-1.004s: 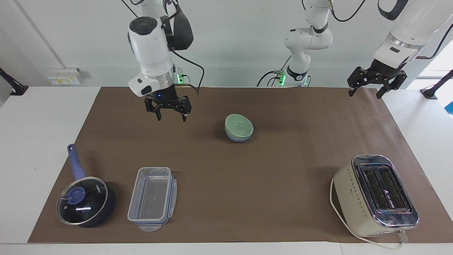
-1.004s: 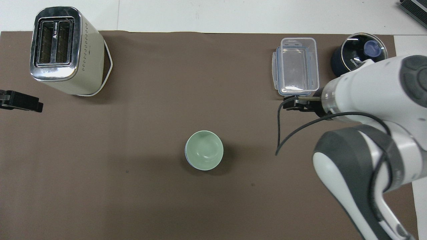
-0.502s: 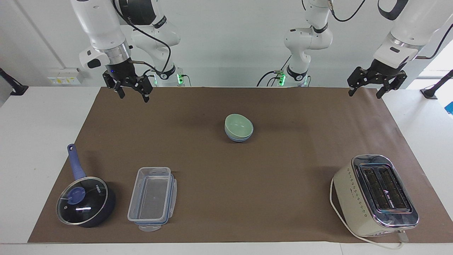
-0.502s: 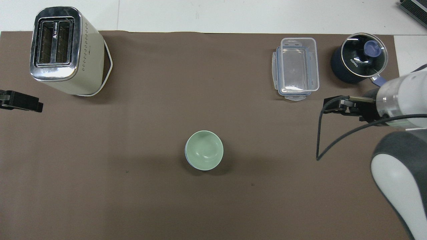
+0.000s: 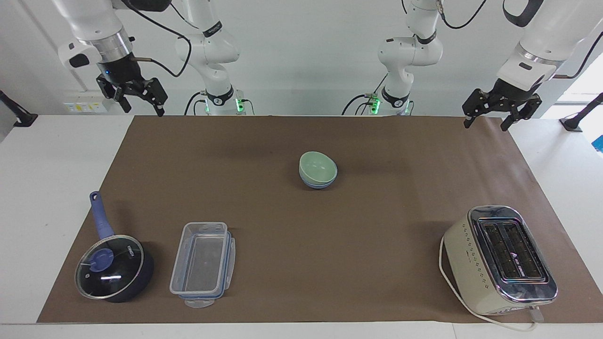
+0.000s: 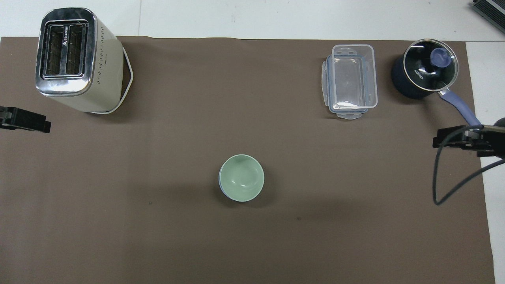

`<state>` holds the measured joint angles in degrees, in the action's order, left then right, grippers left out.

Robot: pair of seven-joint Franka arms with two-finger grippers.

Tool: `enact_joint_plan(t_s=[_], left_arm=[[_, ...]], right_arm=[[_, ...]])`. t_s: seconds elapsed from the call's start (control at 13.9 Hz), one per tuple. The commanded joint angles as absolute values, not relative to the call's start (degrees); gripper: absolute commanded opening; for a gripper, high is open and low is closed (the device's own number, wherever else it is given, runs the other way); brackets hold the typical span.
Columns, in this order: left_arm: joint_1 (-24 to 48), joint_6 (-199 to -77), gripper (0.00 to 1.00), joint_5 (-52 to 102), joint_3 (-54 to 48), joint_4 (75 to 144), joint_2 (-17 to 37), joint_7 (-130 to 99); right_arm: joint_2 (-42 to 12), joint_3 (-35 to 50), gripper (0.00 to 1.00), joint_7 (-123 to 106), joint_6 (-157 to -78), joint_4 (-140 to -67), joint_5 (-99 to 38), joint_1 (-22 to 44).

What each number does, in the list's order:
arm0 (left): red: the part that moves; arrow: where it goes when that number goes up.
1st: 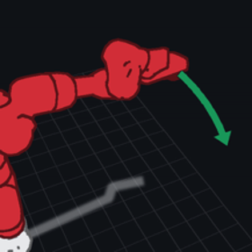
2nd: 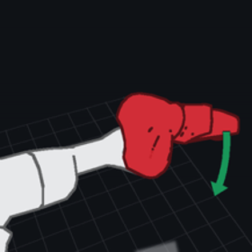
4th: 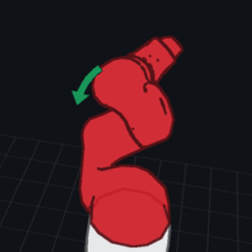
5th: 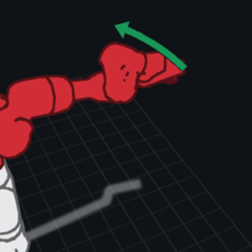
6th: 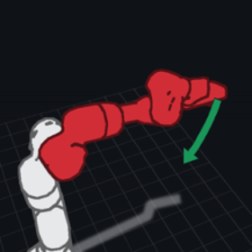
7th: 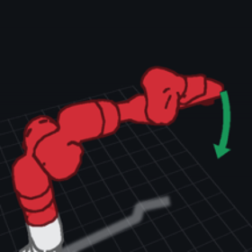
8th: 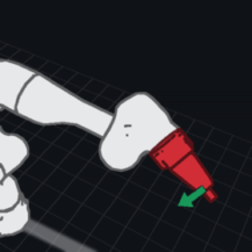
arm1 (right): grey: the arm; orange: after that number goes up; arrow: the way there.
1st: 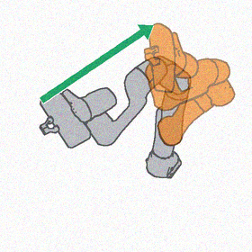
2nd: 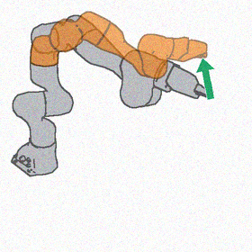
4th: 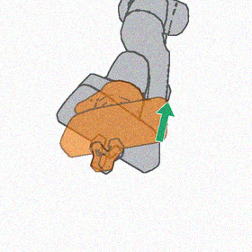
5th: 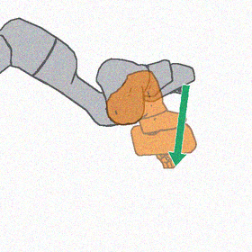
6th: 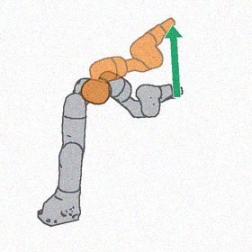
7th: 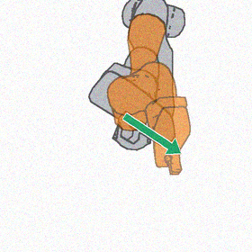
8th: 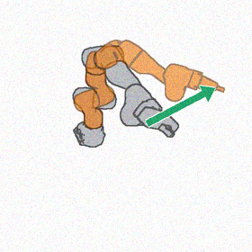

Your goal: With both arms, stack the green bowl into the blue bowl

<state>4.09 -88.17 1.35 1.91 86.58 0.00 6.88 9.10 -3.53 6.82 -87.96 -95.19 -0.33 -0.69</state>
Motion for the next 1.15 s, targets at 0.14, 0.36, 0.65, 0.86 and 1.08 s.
enact_joint_plan(t_s=[0.14,0.36,0.65,0.86,1.08], left_arm=[[3.7,-88.2,1.0,0.6,1.5,87.5,-1.1,7.1],[3.8,-88.2,1.0,0.6,1.5,87.5,-1.1,7.1],[4.0,-88.2,1.0,0.6,1.5,87.5,-1.1,7.0],[4.0,-88.3,1.0,0.6,1.5,87.5,-1.1,6.9],[4.1,-88.3,1.0,0.6,1.5,87.5,-1.1,7.0]], right_arm=[[7.1,-2.3,1.0,5.5,-86.6,-91.8,0.1,-0.4],[7.0,-1.9,1.0,5.8,-85.9,-91.5,0.4,-0.3],[7.0,-2.1,1.0,5.5,-86.3,-91.5,0.7,-0.4],[7.1,-2.0,1.0,5.5,-86.0,-91.5,1.1,-0.4],[7.0,-2.0,1.0,5.4,-86.2,-91.4,1.8,-0.4]])
